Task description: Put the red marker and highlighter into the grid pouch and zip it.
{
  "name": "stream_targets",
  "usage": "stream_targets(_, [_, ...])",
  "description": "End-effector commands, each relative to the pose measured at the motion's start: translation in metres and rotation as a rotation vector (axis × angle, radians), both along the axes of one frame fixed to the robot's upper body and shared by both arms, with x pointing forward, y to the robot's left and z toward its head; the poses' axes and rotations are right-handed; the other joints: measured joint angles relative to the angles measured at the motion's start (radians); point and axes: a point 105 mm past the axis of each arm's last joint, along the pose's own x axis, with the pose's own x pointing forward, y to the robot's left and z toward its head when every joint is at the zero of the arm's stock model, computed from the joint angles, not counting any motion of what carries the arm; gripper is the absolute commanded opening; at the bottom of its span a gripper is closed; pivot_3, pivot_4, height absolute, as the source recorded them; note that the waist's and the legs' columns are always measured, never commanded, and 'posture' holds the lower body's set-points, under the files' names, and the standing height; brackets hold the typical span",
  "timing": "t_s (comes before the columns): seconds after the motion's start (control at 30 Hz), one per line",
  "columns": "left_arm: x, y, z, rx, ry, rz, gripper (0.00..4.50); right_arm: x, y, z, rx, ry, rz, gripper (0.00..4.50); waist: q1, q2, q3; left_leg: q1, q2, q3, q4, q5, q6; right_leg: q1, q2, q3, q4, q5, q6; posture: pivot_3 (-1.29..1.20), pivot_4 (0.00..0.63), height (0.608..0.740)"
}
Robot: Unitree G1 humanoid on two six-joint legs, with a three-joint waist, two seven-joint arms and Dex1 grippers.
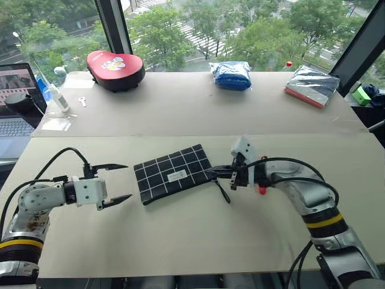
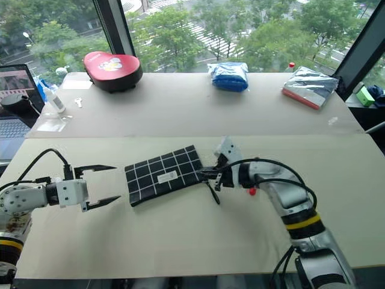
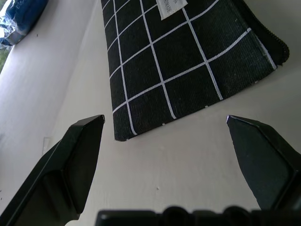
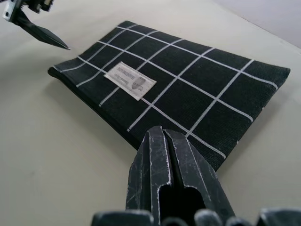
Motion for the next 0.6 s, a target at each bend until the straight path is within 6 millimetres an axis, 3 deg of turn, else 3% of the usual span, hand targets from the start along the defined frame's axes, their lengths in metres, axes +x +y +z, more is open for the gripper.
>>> stream_targets(0.03, [0.005, -0.008, 0.015, -0.018, -0.040, -0.022, 4.50, 0.004, 0.006, 0.001, -0.043, -0.063, 0.022, 0.09, -0.001, 0.000, 0.000, 0.000, 0.000, 0.000, 0.000, 0.000, 0.000, 0.000, 0.000, 0.000, 0.000, 0.000, 0.000, 0.00, 0.150, 0.740])
stream_targets(0.4, [0.003, -0.002, 0.017, 0.009, 0.026, -0.018, 4.50, 0.008, -0.002, -0.037, -0.348, -0.112, 0.039, 0.09, -0.009, 0.000, 0.000, 0.002, 0.000, 0.000, 0.000, 0.000, 0.000, 0.002, 0.001, -0.001, 0.000, 0.000, 0.000, 0.00, 0.150, 0.740])
stream_targets(0.6, [-0.012, -0.004, -0.001, 0.055, 0.124, -0.049, 4.50, 0.006, 0.003, -0.034, -0.329, -0.108, 0.052, 0.09, -0.007, -0.001, -0.001, 0.003, 0.001, 0.000, 0.000, 0.000, 0.000, 0.002, 0.001, -0.001, 0.000, 0.000, 0.000, 0.00, 0.150, 0.740])
